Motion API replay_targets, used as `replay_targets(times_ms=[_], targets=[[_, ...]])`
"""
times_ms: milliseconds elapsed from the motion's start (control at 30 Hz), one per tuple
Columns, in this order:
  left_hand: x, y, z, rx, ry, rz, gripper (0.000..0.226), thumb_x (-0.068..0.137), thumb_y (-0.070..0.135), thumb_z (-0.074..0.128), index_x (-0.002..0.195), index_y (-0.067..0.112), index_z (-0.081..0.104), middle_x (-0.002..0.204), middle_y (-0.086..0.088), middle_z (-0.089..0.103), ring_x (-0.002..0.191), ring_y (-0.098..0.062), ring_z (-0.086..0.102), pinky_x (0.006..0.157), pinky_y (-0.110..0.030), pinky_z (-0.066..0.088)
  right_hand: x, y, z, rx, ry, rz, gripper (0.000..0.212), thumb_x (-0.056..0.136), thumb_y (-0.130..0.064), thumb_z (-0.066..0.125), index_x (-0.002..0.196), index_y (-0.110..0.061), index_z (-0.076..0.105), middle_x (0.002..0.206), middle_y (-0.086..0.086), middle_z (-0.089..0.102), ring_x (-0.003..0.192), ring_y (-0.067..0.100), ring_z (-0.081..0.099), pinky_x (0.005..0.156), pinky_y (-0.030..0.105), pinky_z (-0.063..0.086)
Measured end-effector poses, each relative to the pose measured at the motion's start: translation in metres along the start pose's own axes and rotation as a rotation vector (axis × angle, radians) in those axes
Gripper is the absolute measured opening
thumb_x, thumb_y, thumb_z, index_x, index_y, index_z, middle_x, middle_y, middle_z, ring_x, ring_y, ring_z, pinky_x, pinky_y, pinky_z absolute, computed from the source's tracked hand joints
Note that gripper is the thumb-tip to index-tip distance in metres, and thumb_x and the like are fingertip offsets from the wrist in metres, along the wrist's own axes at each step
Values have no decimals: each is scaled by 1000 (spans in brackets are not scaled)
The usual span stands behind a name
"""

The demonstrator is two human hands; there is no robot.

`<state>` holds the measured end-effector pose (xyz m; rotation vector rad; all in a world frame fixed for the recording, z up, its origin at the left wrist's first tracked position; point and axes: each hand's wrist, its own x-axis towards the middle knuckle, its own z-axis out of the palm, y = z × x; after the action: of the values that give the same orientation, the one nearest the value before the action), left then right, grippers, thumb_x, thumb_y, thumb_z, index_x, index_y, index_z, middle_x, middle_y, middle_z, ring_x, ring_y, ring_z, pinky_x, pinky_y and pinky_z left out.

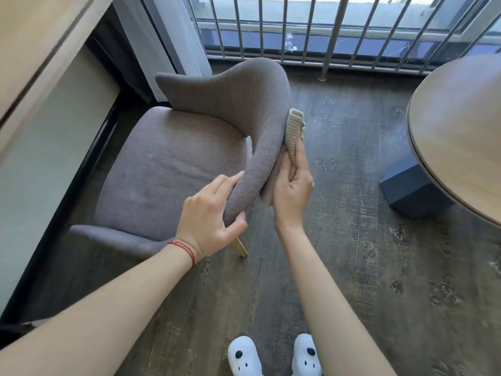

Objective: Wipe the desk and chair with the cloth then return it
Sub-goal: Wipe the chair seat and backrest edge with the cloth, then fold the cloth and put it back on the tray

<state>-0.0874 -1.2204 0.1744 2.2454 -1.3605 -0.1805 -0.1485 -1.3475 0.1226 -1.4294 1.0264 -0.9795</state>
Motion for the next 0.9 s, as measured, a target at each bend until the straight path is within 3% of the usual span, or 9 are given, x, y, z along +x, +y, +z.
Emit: replay_targets(times_ms=[100, 167, 300, 400, 500, 567, 633, 767, 900], targets=[[-1, -1, 1, 6, 20, -10, 64, 70, 39, 44, 129, 16, 53, 101, -1, 64, 84, -21, 63, 63, -35, 53, -15, 2, -1, -24, -140, 196, 35, 98, -14, 46, 132, -19, 55, 133, 3, 62, 124, 11, 56, 108, 35, 44], [-2, -2, 2, 6, 24, -18, 63, 70, 40, 44, 128, 17, 53, 100, 0, 63, 82, -20, 63, 62, -34, 52, -14, -2, -17, -89, -227, 257, 32, 97, -10, 48, 125, -17, 61, 123, 5, 68, 117, 15, 60, 106, 39, 45], [-5, 0, -1, -18, -19, -78, 60, 72, 42, 43, 128, 21, 52, 101, 2, 61, 87, -17, 61, 66, -29, 49, -20, -45, -52, -155, -152, 46, 33, 94, -7, 51, 124, -17, 60, 118, -5, 68, 101, -5, 57, 93, 15, 44], [-11, 14, -15, -355, -100, -285, 55, 76, 33, 48, 128, 18, 54, 116, 1, 57, 109, -17, 54, 86, -29, 43, -31, -96, -59, -77, -177, -86, 30, 92, -10, 57, 121, -19, 59, 116, -4, 67, 96, -4, 60, 85, 11, 47], [-28, 39, -62, -779, 81, -559, 42, 82, 22, 48, 122, 12, 60, 125, -6, 59, 120, -21, 51, 98, -29, 40, -51, -151, -50, -118, -303, -240, 29, 89, -11, 59, 116, -22, 60, 109, 3, 68, 94, 13, 63, 85, 33, 54], [-47, 52, -112, -1066, 197, -623, 35, 91, 19, 47, 124, 12, 58, 124, -10, 62, 117, -28, 57, 96, -31, 45, -72, -186, -37, -89, -449, -277, 29, 89, -8, 60, 116, -18, 61, 112, 6, 69, 99, 23, 64, 86, 48, 54], [-72, 60, -158, -1316, 243, -608, 40, 93, 28, 48, 129, 12, 53, 124, -13, 62, 111, -30, 61, 95, -40, 50, -100, -213, -22, -70, -635, -271, 31, 89, -6, 62, 118, -14, 61, 119, 9, 67, 104, 27, 63, 88, 53, 53], [-125, 61, -234, -1280, 442, -631, 41, 91, 34, 54, 127, 14, 53, 114, -10, 66, 98, -23, 66, 79, -34, 57, -159, -256, 11, -115, -1030, -419, 36, 89, -6, 63, 123, -16, 60, 136, 2, 58, 111, 27, 58, 91, 49, 52], [-181, 34, -291, -1220, 728, -783, 30, 97, 18, 47, 127, 16, 48, 122, -16, 61, 108, -33, 61, 90, -53, 50, -212, -288, 61, -131, -1235, -464, 44, 86, -7, 65, 128, -19, 55, 128, -1, 59, 115, 14, 49, 92, 33, 48]])
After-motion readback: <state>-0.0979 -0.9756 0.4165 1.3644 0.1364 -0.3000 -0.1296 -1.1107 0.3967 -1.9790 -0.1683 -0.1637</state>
